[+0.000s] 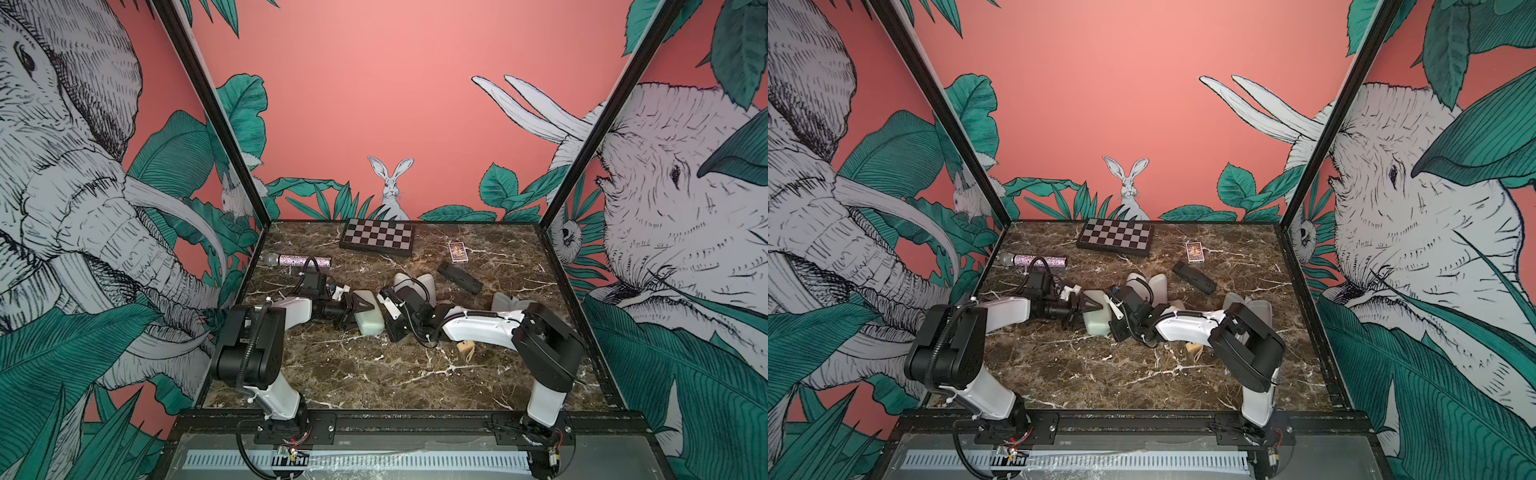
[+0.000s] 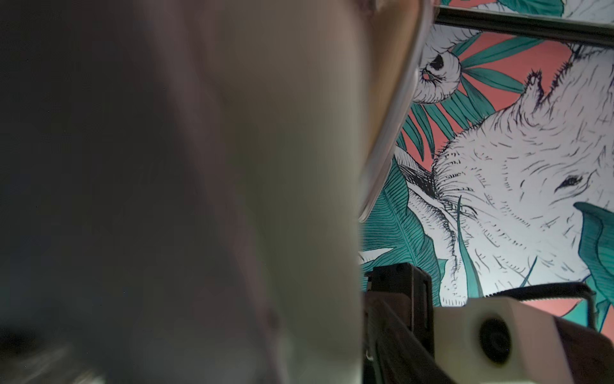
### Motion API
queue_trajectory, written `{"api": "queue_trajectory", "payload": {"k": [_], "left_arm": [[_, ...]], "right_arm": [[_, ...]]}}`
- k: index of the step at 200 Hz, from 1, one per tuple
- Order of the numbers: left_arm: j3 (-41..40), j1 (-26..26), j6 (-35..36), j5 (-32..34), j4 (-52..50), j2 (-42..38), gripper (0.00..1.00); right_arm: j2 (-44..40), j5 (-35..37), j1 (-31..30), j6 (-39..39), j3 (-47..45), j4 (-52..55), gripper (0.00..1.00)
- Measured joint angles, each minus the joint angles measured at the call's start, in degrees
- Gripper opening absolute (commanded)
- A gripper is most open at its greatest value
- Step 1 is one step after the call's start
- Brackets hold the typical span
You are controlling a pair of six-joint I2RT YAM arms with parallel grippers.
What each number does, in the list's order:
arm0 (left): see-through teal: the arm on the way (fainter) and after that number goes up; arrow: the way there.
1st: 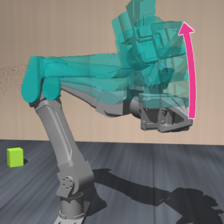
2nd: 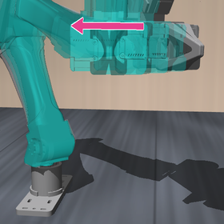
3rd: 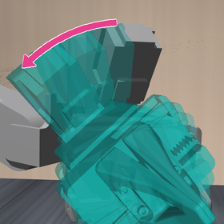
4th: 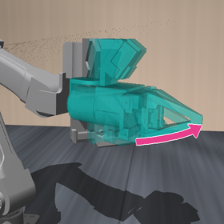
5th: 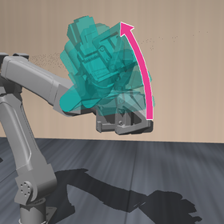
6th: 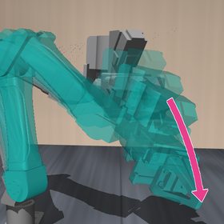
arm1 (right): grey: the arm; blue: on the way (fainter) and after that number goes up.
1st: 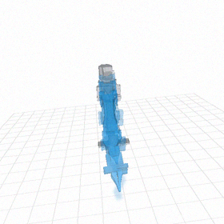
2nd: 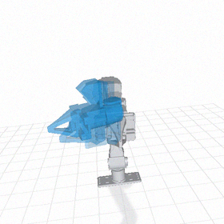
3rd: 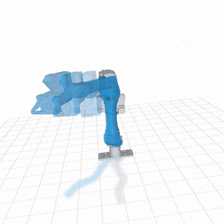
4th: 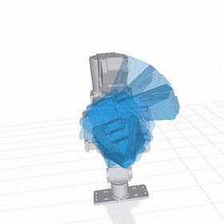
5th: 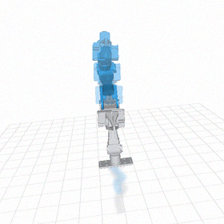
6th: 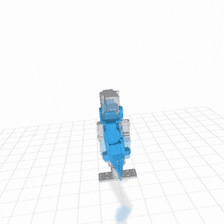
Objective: Put umbrellas into zippered umbrella sleeves
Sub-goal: Zip the zipper on the umbrella sleeve, then place the umbrella sleeve at the center of the board.
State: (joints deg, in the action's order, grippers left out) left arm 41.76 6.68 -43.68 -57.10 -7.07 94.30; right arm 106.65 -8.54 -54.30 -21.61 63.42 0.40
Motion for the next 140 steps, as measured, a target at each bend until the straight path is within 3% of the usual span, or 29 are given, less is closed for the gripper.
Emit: {"api": "queue_trajectory", "payload": {"k": [26, 60, 73, 79, 95, 117, 140], "left_arm": [[-0.17, -4.50, 1.46, 2.75, -2.27, -0.20, 0.68], [-0.17, -11.10, 4.33, 16.26, -13.22, -9.99, 0.71], [-0.24, -11.21, 4.72, 20.92, -15.67, -16.20, 0.98], [-0.44, -10.69, 5.27, 22.69, -15.78, -19.02, 1.00], [-0.72, -9.11, 5.60, 25.42, -15.30, -23.65, 0.99], [1.16, -6.97, 7.43, 27.85, -16.44, -20.79, 0.89], [2.01, -3.85, 7.87, 33.46, -19.89, -19.85, 0.69]], "right_arm": [[3.10, -1.75, 0.09, -2.93, 2.40, 0.15, 0.00], [4.37, -4.87, -0.09, -8.72, 5.31, 0.90, 0.00], [5.22, -5.64, -0.68, -10.88, 6.60, 0.92, 0.00], [5.86, -5.92, -1.25, -11.80, 7.43, 1.11, 0.00], [8.00, -6.97, -3.48, -14.03, 10.36, 1.49, 0.00], [10.32, -8.02, -6.71, -16.50, 13.62, 1.03, 0.00], [10.78, -8.83, -8.24, -18.99, 14.23, 0.52, 0.00]]}}
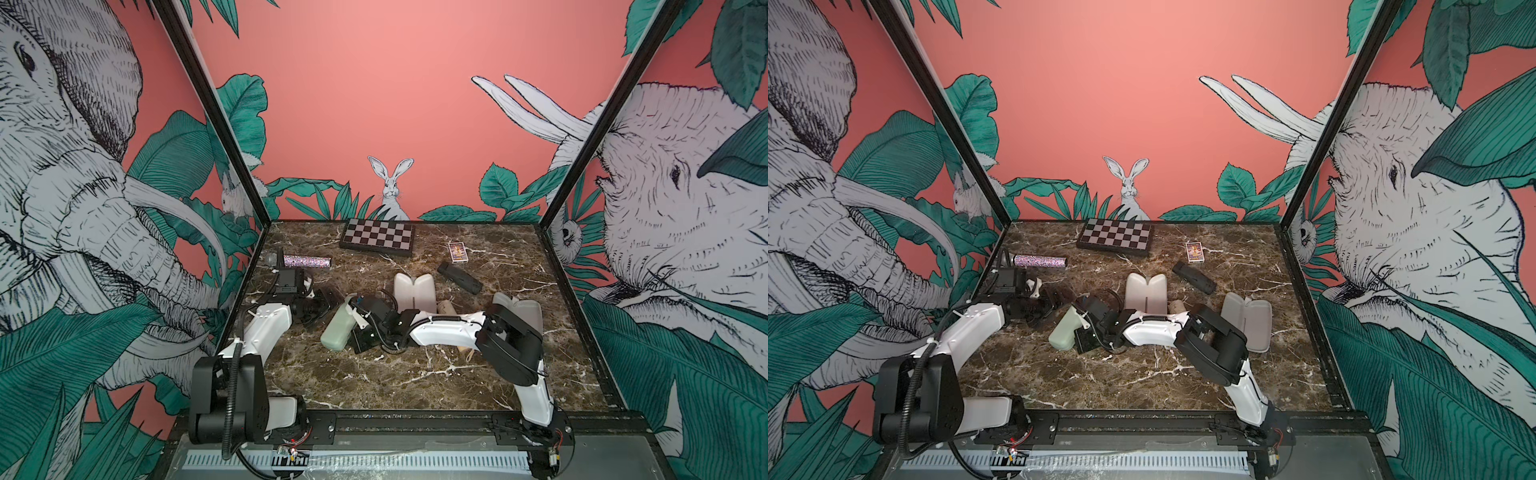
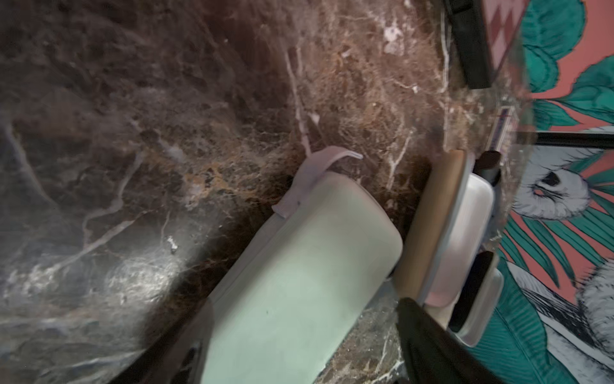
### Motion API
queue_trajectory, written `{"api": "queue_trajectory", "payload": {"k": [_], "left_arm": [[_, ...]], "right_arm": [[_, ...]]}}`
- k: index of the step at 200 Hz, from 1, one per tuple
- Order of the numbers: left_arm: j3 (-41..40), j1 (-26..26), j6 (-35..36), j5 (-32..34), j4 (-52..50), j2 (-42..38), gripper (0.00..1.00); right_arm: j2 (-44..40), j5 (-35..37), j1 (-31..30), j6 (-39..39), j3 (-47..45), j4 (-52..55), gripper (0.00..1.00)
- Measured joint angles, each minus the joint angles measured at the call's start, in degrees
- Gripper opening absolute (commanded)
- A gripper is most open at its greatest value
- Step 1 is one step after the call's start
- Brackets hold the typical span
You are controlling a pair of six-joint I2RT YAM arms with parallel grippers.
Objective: Put umbrellas into zippered umbrella sleeves
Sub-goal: Place the umbrella sleeve at the center of the board.
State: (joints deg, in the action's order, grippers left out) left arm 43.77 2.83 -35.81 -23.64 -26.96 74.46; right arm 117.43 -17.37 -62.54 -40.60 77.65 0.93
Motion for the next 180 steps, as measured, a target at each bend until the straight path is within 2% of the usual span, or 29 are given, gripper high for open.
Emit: {"api": "queue_trajectory", "payload": {"k": [28, 53, 104, 148, 180], "left_arm": [[-0.35, 3.50, -2.27, 5.42, -4.39, -10.10, 0.43], [-2.60, 6.88, -6.84, 6.84, -1.46, -15.96, 0.31], [-16.61, 7.98, -14.43, 6.27, 6.43, -15.69, 0.27], [-17.05, 7.96, -14.38, 6.71, 11.85, -12.11, 0.24], [-16.46, 7.96, -13.18, 5.14, 16.11, -6.78, 0.23]], "right_arm": [[1.09, -0.46, 1.07, -3.58, 0.00, -2.01, 0.00], [2.75, -0.17, 1.79, -7.39, -0.52, -5.60, 0.00], [2.84, 1.09, 1.95, -11.69, -4.13, -11.06, 0.00], [2.82, 2.32, 2.80, -11.87, -5.14, -12.09, 0.00], [2.34, 4.09, 5.07, -6.49, -2.47, -6.01, 0.00]]}}
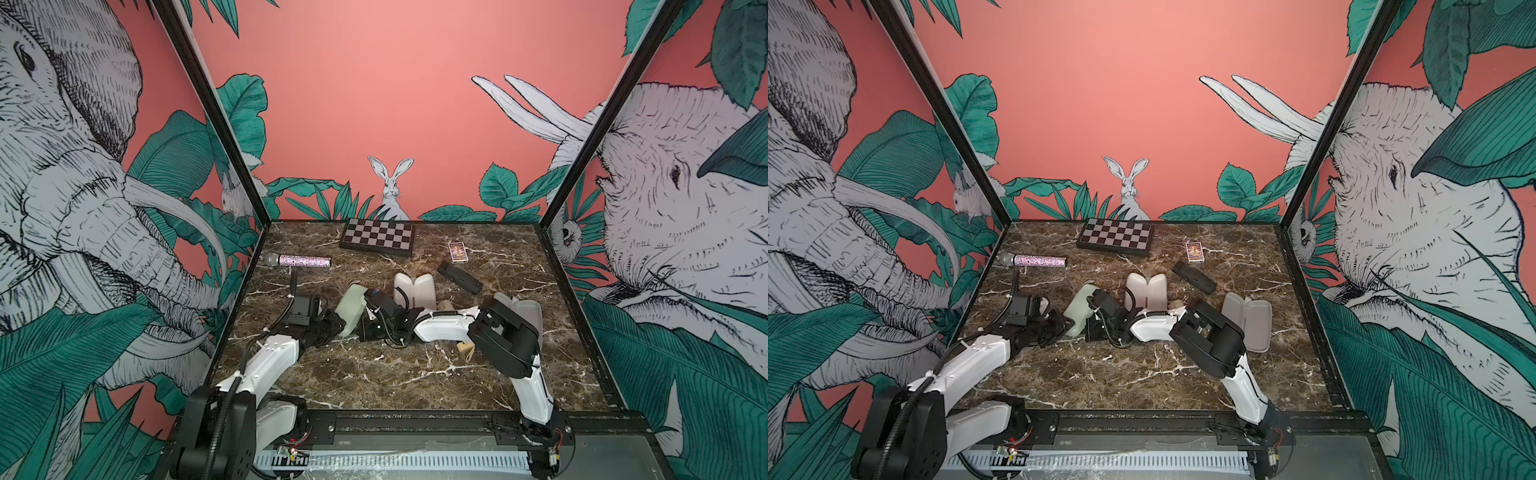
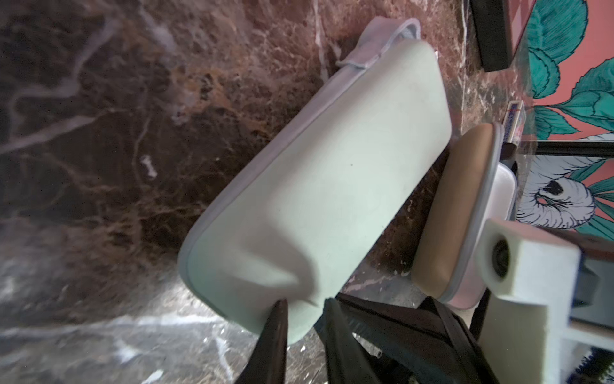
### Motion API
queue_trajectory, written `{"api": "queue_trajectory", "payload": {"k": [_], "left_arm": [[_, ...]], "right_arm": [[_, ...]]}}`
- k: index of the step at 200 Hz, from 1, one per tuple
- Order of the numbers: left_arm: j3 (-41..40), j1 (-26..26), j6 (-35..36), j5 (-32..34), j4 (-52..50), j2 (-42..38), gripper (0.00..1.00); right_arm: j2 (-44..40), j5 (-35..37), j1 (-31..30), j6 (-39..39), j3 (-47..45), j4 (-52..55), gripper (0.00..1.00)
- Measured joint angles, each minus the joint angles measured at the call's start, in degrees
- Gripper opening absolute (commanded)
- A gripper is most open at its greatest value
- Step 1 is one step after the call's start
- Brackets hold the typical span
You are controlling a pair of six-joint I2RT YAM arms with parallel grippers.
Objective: Put umbrellas into zippered umbrella sleeves
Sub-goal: Place the umbrella sleeve at the center of the board, then adjust the umbrella sleeve at the center of the board.
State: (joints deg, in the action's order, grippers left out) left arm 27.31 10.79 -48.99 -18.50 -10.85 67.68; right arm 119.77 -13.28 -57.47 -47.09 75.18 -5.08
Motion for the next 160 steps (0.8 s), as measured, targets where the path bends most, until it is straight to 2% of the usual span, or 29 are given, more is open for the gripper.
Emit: {"api": "queue_trajectory", "payload": {"k": [37, 66, 104, 125, 145, 160], "left_arm": [[1.44, 0.07, 1.79, -1.73, 3.96, 4.92, 0.22], [1.40, 0.09, 2.67, -2.36, 4.96, 5.70, 0.22], [1.40, 0.04, 3.58, -2.45, 5.03, 5.64, 0.22], [2.40, -0.07, 4.13, -2.40, 4.11, 5.53, 0.23], [3.82, -0.15, 5.14, -1.68, 1.70, 5.40, 0.23], [4.87, -0.55, 6.23, -1.60, 0.11, 6.05, 0.23]], "right_arm": [[-0.13, 5.68, 1.70, 11.06, 6.51, 9.11, 0.00], [0.72, 12.20, 3.63, 19.28, 12.46, 14.88, 0.00], [4.79, 17.22, 9.49, 23.52, 20.52, 16.24, 0.00], [5.35, 16.83, 10.38, 23.71, 19.61, 16.17, 0.00], [2.25, 13.35, 9.25, 24.22, 11.37, 12.61, 0.00], [-1.33, 10.19, 7.74, 25.53, 4.24, 11.23, 0.27]]}}
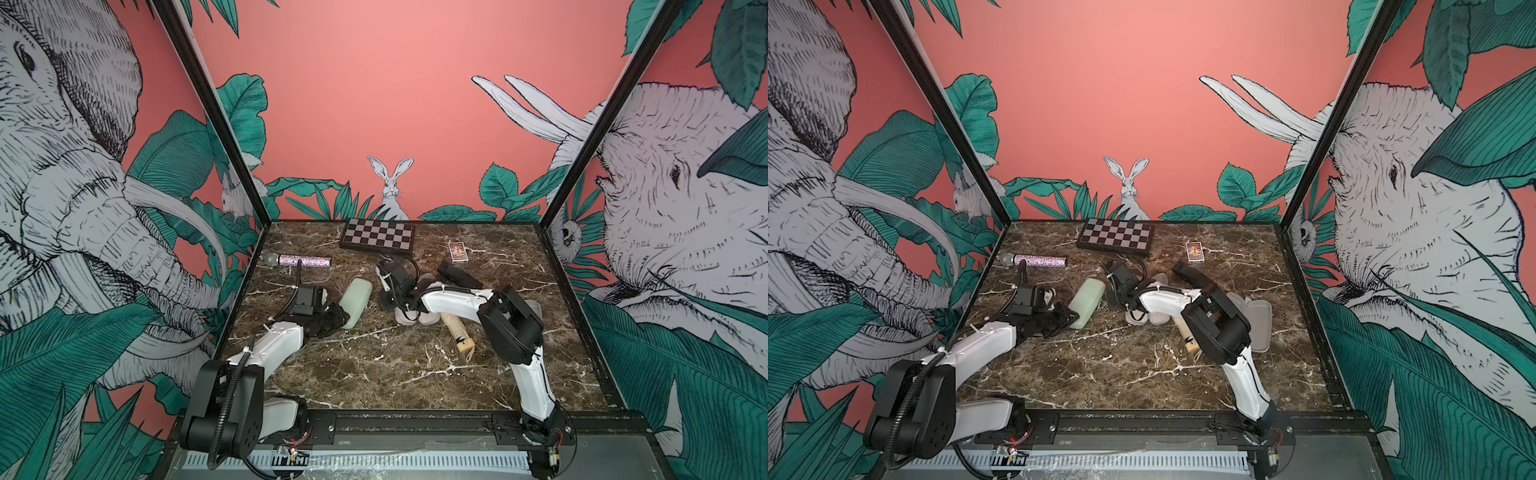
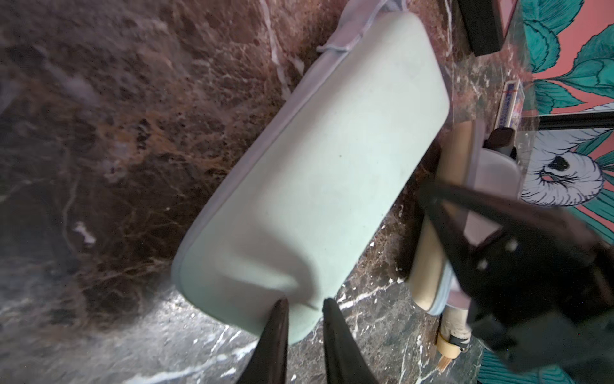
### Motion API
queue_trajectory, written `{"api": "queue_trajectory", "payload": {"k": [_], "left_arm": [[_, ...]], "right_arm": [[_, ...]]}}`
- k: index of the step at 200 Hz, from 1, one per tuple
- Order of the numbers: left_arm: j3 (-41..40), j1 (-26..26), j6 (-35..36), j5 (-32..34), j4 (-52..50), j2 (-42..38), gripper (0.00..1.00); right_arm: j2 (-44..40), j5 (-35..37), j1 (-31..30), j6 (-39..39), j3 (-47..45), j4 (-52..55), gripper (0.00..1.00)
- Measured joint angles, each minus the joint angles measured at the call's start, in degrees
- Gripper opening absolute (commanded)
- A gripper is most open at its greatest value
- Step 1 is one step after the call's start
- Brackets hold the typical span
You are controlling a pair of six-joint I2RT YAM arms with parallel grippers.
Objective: Put umbrellas into zippered umbrella sleeves
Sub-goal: Adjust the umbrella sleeve at the center of the board, then zip the zipper on the umbrella sleeve.
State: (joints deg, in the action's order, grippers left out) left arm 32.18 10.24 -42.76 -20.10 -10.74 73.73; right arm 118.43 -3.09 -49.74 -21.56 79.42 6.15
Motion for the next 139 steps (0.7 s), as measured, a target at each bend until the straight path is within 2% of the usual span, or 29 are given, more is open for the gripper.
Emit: {"api": "queue_trajectory", "payload": {"k": [11, 27, 38, 53, 62, 73, 90, 110, 139], "left_arm": [[0.68, -0.31, 0.70, -0.26, -0.94, 0.63, 0.23], [1.16, -0.46, 1.51, -0.66, -1.64, 0.83, 0.23], [1.16, -0.50, 1.92, -0.72, -1.84, 0.59, 0.24], [1.42, -0.68, 2.47, -0.24, -3.52, -0.61, 0.27], [1.66, -0.83, 2.73, 0.15, -5.29, -1.55, 0.32], [2.16, -0.96, 3.10, 0.72, -7.91, -3.23, 0.44], [2.62, -1.07, 3.08, 1.73, -12.76, -6.47, 0.62], [2.47, -1.18, 2.80, 3.67, -18.73, -11.08, 0.77], [0.17, -4.44, 2.82, 4.85, -23.26, -14.71, 0.83]], "right_arm": [[-1.97, -1.99, -0.79, 1.20, -2.64, 0.66, 0.34], [-2.43, -4.76, -0.87, 1.42, -1.49, 1.46, 0.42], [-1.68, -6.40, 0.42, 1.01, 2.05, 2.40, 0.46], [1.95, -8.85, 3.23, -0.83, 11.67, 3.96, 0.49], [4.90, -10.16, 4.63, -2.45, 18.25, 3.98, 0.50], [8.50, -11.45, 6.14, -4.61, 24.70, 3.28, 0.50], [12.41, -12.76, 7.30, -8.24, 29.42, 2.60, 0.50], [14.67, -13.16, 6.95, -11.63, 28.70, 2.67, 0.51], [12.33, -10.49, 4.63, -10.47, 21.46, 4.02, 0.54]]}}
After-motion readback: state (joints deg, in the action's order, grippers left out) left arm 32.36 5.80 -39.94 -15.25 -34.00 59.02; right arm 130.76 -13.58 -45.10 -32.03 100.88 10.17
